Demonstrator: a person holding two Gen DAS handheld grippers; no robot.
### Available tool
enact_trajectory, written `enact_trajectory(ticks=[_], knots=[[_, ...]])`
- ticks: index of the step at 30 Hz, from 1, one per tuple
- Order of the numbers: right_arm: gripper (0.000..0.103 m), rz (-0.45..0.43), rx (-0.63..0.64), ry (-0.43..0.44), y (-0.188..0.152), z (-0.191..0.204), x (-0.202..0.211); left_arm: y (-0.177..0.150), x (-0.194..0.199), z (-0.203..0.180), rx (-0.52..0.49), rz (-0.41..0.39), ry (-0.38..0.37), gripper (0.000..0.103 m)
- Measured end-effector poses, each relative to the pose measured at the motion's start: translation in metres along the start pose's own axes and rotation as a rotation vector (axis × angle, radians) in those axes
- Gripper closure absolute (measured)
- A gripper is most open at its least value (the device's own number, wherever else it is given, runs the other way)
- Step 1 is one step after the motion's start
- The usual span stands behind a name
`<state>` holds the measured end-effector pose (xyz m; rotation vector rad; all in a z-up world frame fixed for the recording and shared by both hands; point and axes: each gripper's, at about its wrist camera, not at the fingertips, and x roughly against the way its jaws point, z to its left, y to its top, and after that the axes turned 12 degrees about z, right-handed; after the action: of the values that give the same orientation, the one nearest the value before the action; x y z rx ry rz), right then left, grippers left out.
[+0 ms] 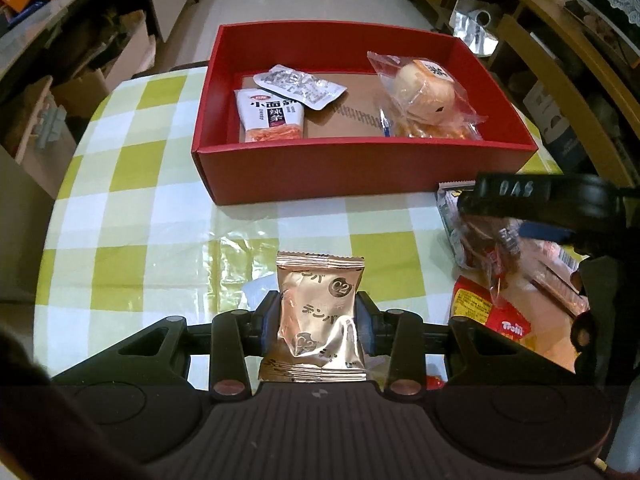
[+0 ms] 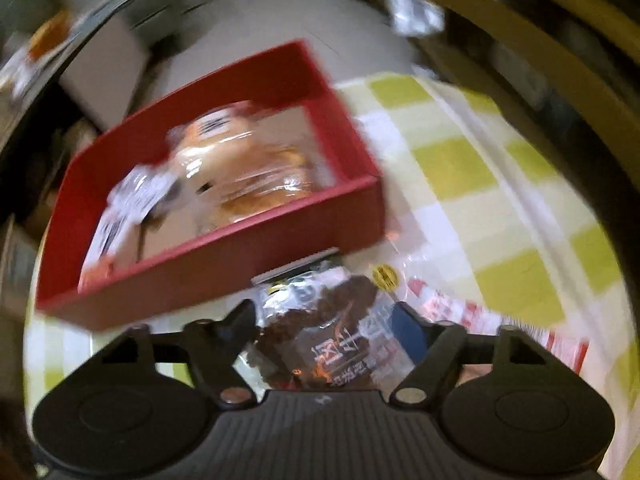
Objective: Organize snacks
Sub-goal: 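Hold the gold wrapper with the left tool while the right tool reaches for the dark snack pack, then grasp the dark beef-jerky pack with the right tool while the left tool holds the gold wrapper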
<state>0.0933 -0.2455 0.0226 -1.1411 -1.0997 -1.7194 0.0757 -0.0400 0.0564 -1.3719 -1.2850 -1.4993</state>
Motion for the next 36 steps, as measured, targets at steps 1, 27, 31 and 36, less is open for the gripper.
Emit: enact_trajectory(ticks=[1, 27, 31, 36], knots=[[0.053, 0.003, 0.046, 0.001, -0.002, 0.003, 0.002, 0.000, 0.001, 0.000, -0.005, -0.002, 0.000, 0.055], [0.025, 0.241, 1.137, -0.038, -0.028, 0.091, -0.013, -0.003, 0.006, 0.037, 0.015, 0.007, -0.048, 0.054], [0.018, 0.250, 1.134, 0.011, -0.023, 0.093, -0.020, -0.002, 0.002, 0.040, 0.007, 0.018, -0.039, 0.054], [0.018, 0.261, 1.174, 0.036, -0.035, 0.084, -0.014, -0.003, 0.000, 0.044, 0.004, 0.024, -0.030, 0.053]])
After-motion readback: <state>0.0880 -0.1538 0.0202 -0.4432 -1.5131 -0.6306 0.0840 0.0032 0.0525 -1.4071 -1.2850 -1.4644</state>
